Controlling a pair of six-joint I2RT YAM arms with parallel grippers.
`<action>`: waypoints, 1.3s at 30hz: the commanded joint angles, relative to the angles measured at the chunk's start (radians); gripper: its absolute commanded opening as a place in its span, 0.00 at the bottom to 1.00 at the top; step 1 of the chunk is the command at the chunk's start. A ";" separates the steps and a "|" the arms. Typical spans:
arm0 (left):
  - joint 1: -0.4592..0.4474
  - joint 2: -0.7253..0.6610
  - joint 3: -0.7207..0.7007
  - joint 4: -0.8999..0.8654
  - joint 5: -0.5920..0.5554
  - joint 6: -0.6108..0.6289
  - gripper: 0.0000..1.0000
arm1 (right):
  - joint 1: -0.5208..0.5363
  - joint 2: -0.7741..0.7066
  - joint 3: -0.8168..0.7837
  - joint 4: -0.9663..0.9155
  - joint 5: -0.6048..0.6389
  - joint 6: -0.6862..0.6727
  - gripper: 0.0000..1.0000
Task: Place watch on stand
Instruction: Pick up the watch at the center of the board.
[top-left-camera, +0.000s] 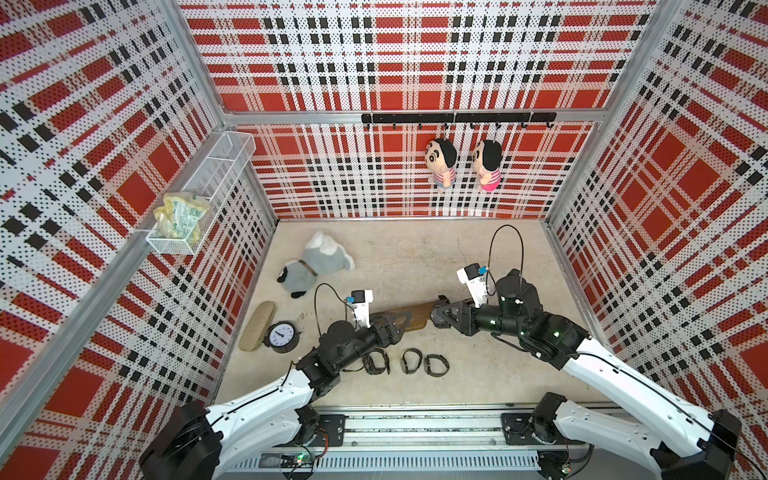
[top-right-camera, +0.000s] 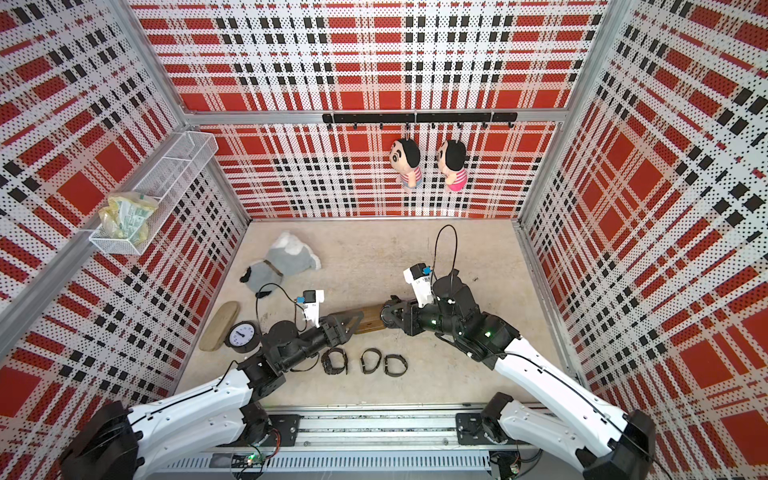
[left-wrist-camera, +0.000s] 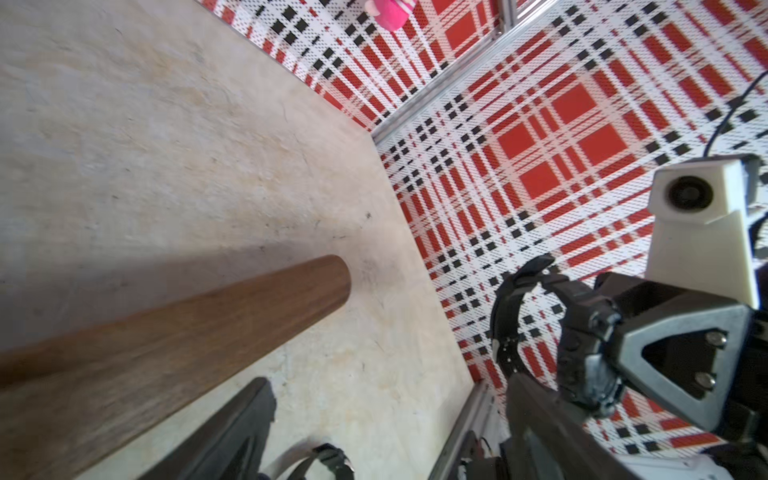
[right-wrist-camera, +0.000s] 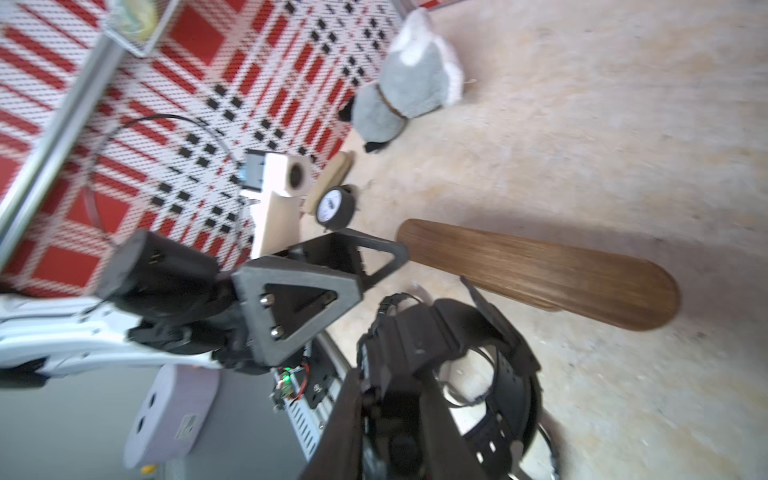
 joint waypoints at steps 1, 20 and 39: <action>0.004 0.001 -0.005 0.264 0.150 -0.063 0.90 | -0.006 -0.038 0.013 0.144 -0.162 -0.022 0.00; -0.039 0.089 0.001 0.523 0.254 -0.128 0.77 | -0.004 -0.033 -0.015 0.399 -0.393 0.096 0.00; -0.081 0.243 0.077 0.658 0.303 -0.178 0.60 | -0.004 0.005 0.003 0.375 -0.414 0.088 0.00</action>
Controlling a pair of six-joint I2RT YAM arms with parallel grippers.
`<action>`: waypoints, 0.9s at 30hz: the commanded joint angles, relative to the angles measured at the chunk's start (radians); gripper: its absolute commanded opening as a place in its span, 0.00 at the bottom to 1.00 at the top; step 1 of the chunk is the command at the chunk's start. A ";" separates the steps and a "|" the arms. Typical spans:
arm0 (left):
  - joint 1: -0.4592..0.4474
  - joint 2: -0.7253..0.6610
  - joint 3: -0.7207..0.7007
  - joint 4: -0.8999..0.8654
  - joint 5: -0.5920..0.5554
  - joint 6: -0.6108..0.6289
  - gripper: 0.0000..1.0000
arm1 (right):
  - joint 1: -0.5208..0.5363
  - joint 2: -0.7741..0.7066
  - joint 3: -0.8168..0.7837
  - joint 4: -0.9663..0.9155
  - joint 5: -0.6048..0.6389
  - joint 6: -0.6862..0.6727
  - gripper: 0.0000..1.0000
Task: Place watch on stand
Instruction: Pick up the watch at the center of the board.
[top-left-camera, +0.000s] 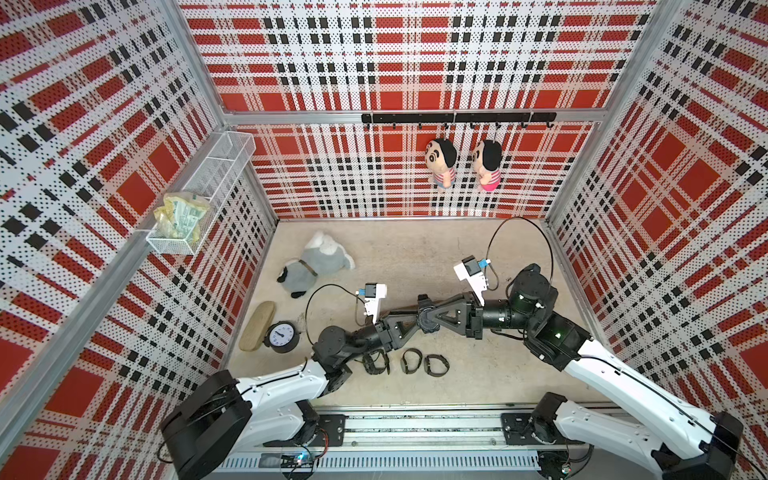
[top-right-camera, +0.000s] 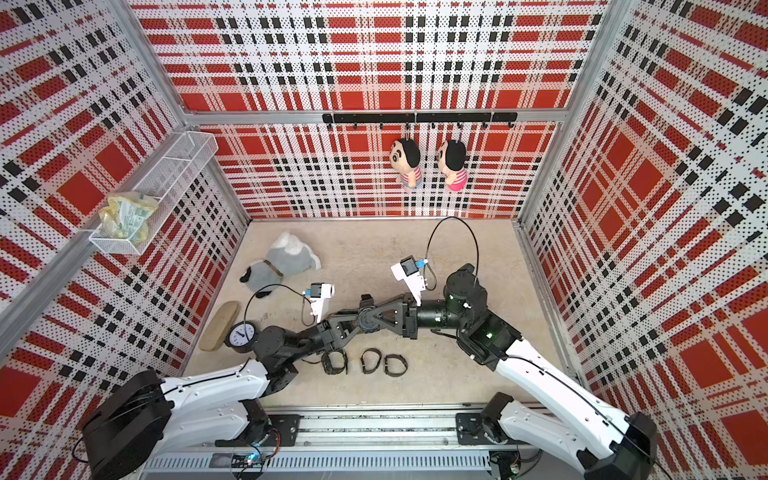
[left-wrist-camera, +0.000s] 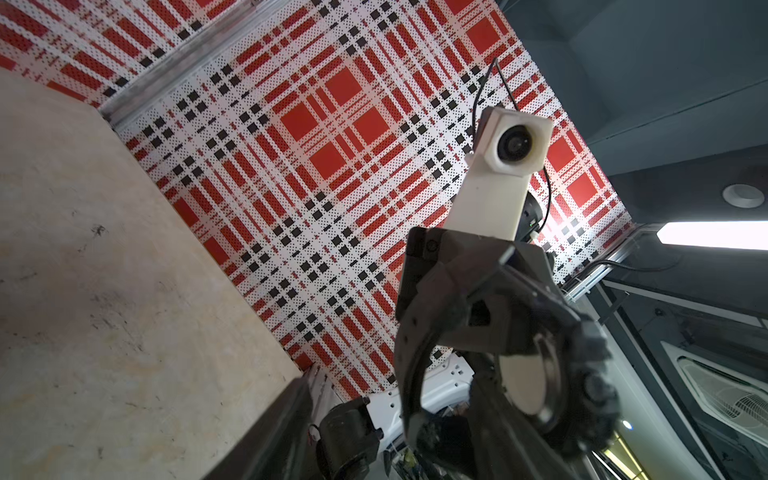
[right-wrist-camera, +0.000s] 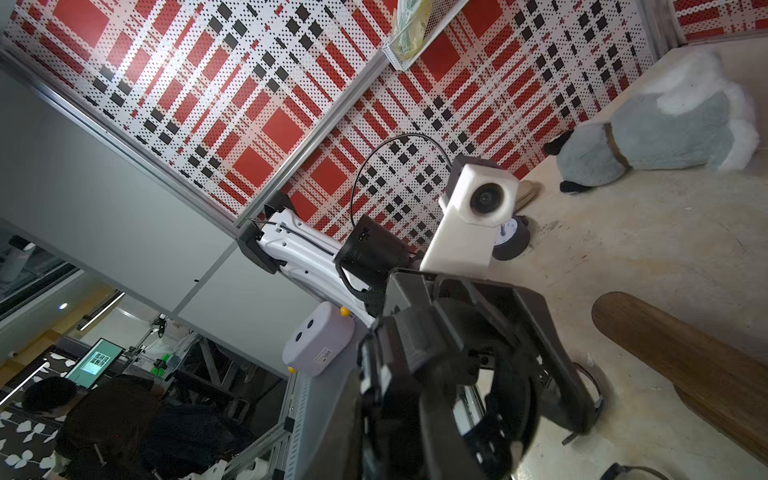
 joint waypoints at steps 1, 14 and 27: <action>-0.016 0.031 0.033 0.033 0.023 0.007 0.57 | -0.004 0.009 0.012 0.018 -0.013 -0.009 0.00; -0.035 0.050 0.062 0.025 -0.009 0.016 0.08 | -0.004 0.010 0.031 -0.083 0.027 -0.045 0.00; 0.006 0.023 -0.013 -0.074 -0.216 -0.044 0.00 | -0.004 -0.020 0.193 -0.512 0.381 -0.200 0.82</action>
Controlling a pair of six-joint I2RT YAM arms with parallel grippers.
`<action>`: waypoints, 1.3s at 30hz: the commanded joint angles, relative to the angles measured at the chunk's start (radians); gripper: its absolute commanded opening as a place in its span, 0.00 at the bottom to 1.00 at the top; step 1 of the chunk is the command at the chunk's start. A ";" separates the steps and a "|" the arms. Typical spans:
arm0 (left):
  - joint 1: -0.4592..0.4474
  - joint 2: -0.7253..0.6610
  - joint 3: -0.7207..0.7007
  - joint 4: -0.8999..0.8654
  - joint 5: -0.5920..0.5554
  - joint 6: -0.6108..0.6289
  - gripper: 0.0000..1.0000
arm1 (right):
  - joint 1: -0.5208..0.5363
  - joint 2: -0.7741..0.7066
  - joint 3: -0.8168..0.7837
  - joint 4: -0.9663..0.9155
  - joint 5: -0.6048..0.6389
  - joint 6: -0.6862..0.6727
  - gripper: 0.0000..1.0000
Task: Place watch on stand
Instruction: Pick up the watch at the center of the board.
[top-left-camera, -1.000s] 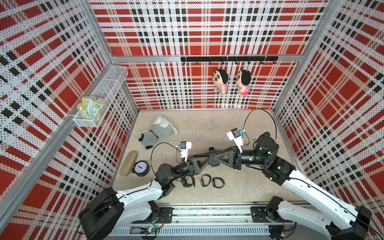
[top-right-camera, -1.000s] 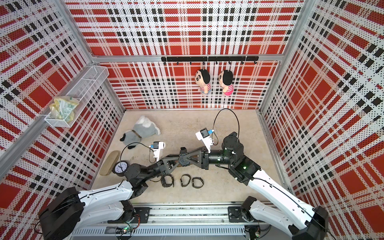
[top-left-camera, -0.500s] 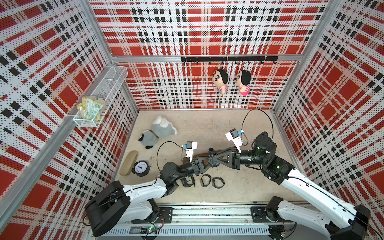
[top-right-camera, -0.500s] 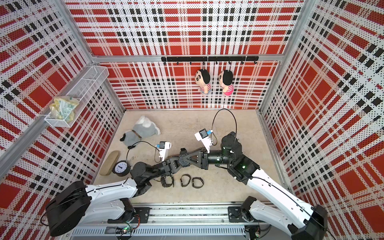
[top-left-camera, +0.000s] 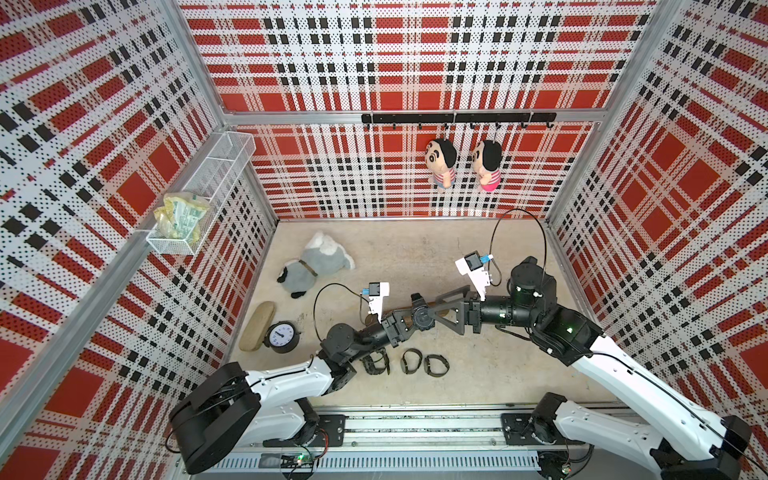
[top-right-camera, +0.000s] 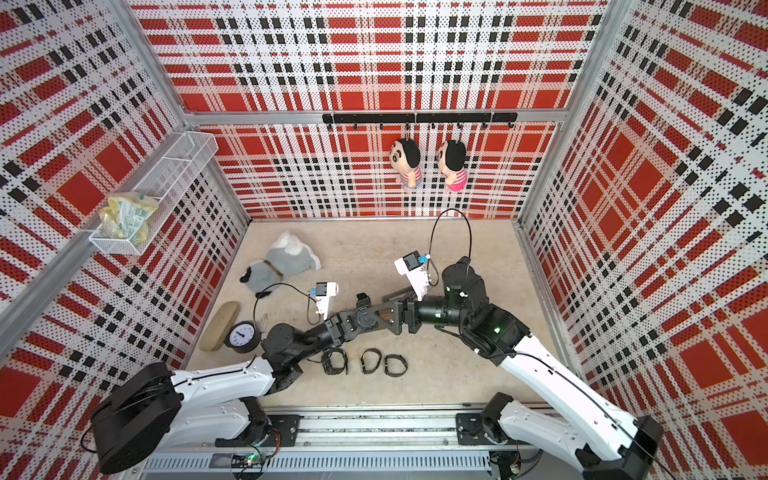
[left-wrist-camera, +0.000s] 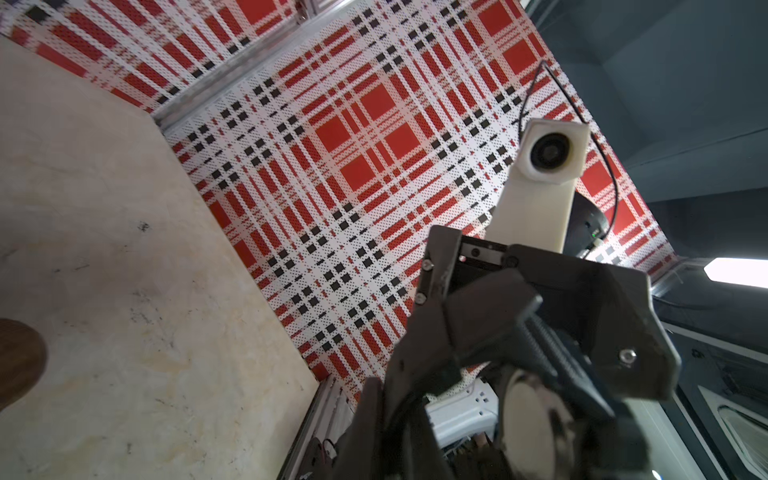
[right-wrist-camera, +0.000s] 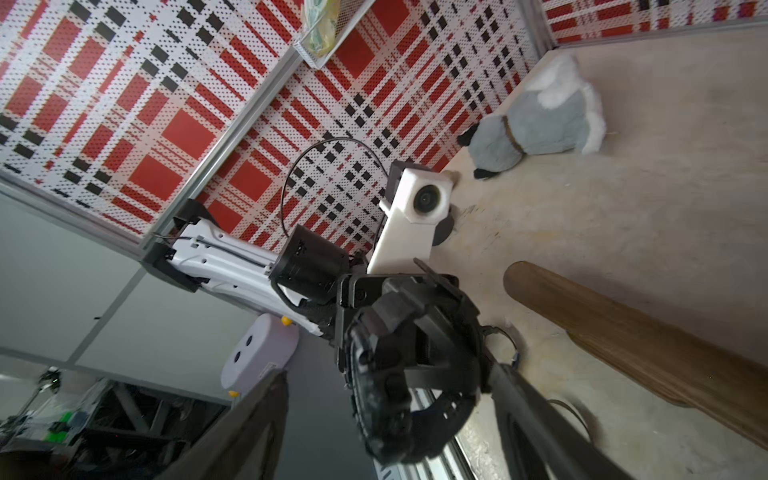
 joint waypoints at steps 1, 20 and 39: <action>0.011 -0.027 -0.013 -0.075 -0.109 -0.021 0.00 | -0.002 -0.024 0.050 -0.176 0.173 -0.066 0.81; -0.055 -0.045 0.045 -0.419 -0.355 0.044 0.00 | 0.185 0.190 0.183 -0.307 0.539 -0.133 0.93; -0.057 -0.063 0.052 -0.436 -0.336 0.069 0.00 | 0.277 0.352 0.291 -0.415 0.663 -0.110 0.86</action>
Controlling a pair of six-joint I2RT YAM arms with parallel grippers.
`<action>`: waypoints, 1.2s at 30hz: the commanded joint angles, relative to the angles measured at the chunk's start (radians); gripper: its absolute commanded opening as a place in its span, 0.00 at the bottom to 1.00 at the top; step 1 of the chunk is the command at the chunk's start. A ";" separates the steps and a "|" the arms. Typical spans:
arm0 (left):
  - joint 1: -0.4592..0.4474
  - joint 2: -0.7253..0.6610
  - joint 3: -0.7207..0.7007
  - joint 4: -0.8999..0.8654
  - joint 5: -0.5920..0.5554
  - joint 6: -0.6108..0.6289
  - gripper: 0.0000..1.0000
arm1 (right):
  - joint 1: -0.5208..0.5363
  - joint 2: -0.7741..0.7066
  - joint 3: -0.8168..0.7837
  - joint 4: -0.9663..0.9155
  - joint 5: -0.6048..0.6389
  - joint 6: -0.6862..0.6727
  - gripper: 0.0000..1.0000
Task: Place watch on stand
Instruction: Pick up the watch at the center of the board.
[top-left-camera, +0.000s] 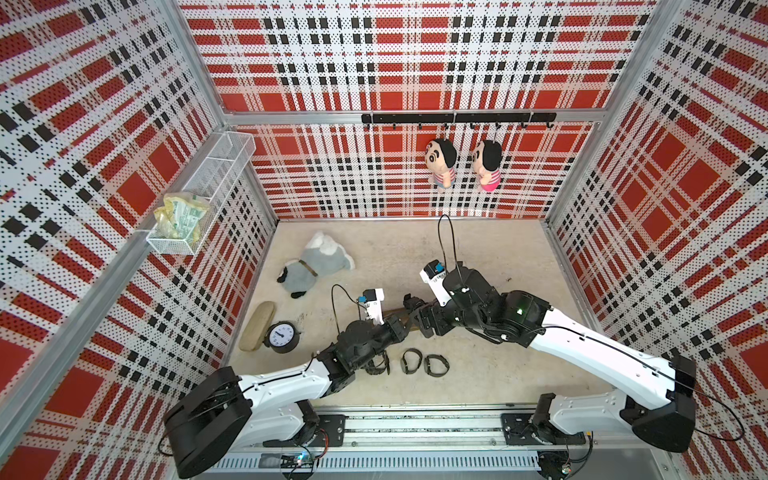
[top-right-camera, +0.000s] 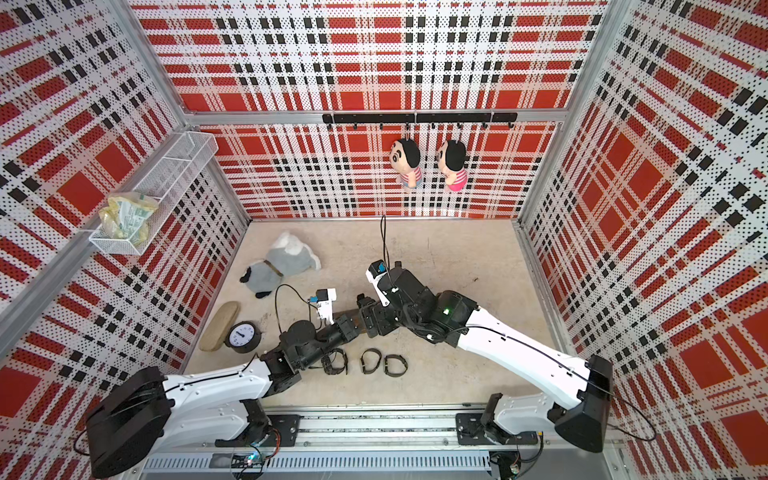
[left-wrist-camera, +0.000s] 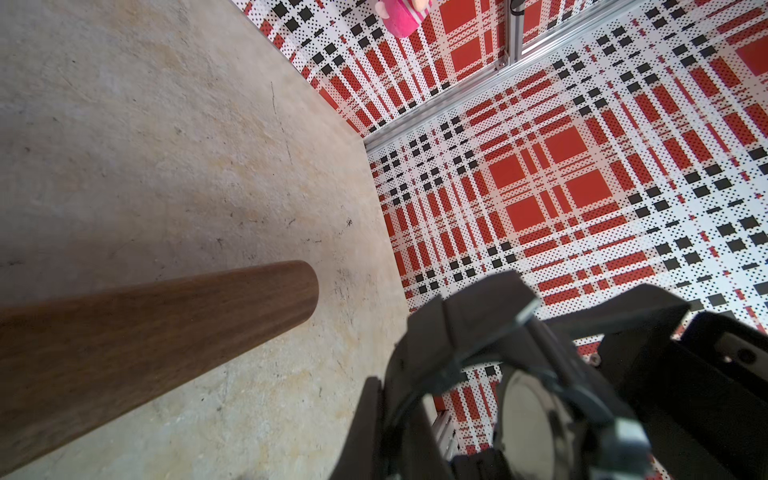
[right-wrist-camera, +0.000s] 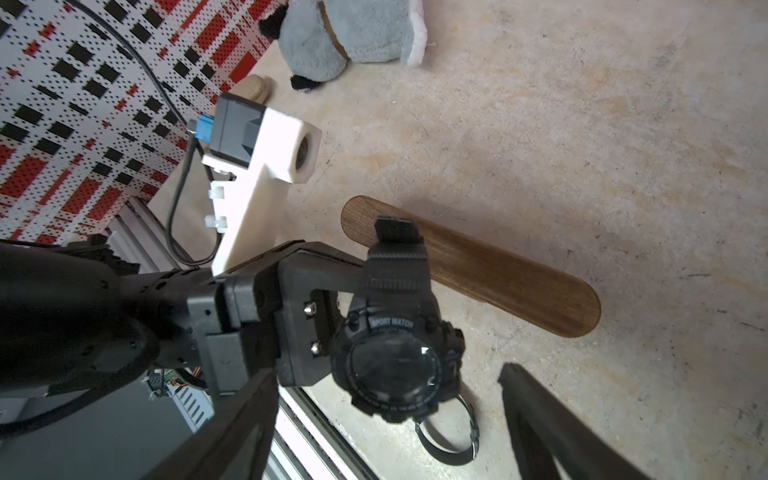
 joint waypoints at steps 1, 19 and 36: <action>-0.004 -0.022 0.028 0.011 0.008 0.027 0.00 | 0.016 0.022 0.036 -0.033 0.063 0.013 0.85; -0.001 -0.032 0.018 0.008 0.021 0.030 0.00 | 0.027 0.066 0.058 -0.053 0.093 0.014 0.71; -0.003 -0.047 0.004 0.009 0.013 0.028 0.00 | 0.045 0.088 0.064 -0.066 0.095 0.023 0.63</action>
